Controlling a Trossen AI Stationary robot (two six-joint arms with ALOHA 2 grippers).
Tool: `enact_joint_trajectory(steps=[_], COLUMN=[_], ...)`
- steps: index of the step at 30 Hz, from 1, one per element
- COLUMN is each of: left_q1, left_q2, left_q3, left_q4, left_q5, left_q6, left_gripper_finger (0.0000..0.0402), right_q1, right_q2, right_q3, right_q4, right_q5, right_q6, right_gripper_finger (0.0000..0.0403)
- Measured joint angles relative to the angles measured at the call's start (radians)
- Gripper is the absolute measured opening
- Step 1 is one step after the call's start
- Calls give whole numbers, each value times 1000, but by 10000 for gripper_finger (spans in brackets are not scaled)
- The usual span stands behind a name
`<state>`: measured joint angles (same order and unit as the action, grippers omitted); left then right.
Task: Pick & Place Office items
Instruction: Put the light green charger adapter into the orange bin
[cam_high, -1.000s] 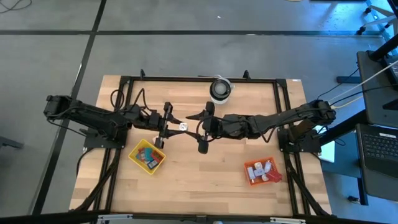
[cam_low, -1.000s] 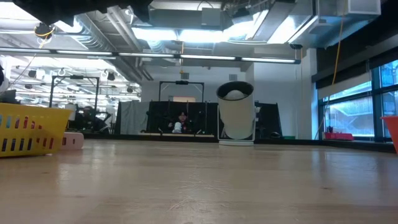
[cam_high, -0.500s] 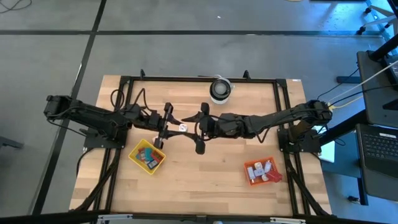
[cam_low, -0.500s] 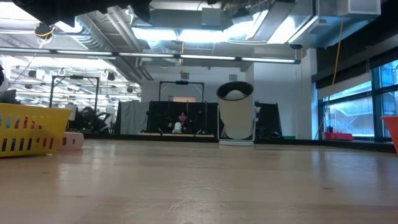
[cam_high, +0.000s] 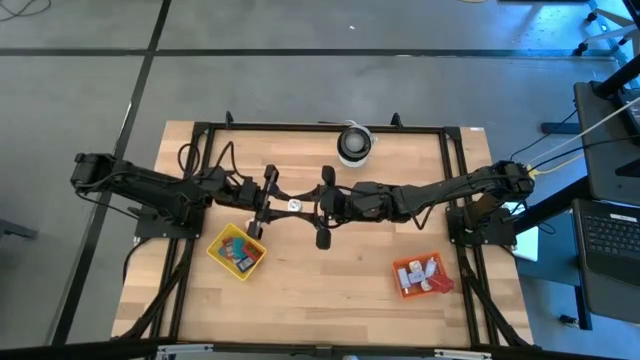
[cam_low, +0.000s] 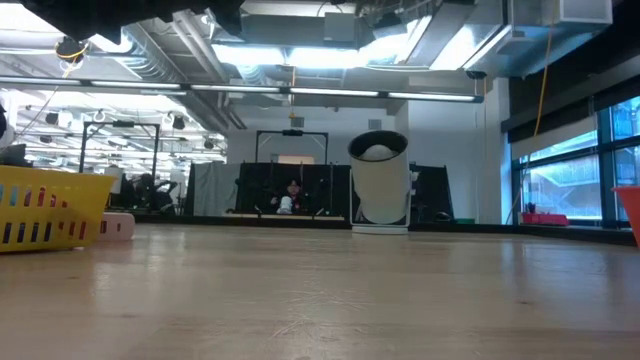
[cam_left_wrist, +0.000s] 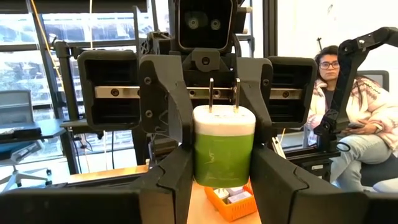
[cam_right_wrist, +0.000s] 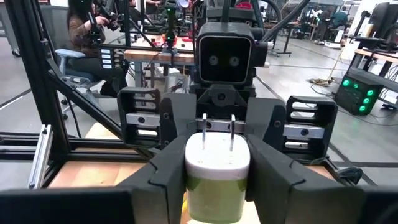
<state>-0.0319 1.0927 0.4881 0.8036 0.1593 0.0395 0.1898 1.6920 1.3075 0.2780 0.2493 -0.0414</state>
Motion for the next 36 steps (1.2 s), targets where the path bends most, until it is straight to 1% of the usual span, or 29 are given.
enact_joint_trajectory(steps=[8,11,18,25,32,36], left_q1=[0,0,-1,-2,0,1], left_q2=[0,0,0,-1,-2,-2], left_q3=[0,0,0,0,2,3], left_q4=[-1,-1,-2,0,-26,-60], left_q5=[9,11,34,33,24,-11], left_q6=[-1,-6,-44,-99,-169,-179], left_gripper_finger=[125,131,177,208,243,253], right_q1=[0,0,0,-1,-2,-2], right_q2=[0,0,1,1,3,3], right_q3=[0,0,0,0,-1,-1], right_q4=[0,0,-1,0,-5,-3], right_q5=[-3,-5,-23,-32,-30,-29], right_q6=[0,0,-1,-3,-3,-3], right_gripper_finger=[136,136,136,136,136,136])
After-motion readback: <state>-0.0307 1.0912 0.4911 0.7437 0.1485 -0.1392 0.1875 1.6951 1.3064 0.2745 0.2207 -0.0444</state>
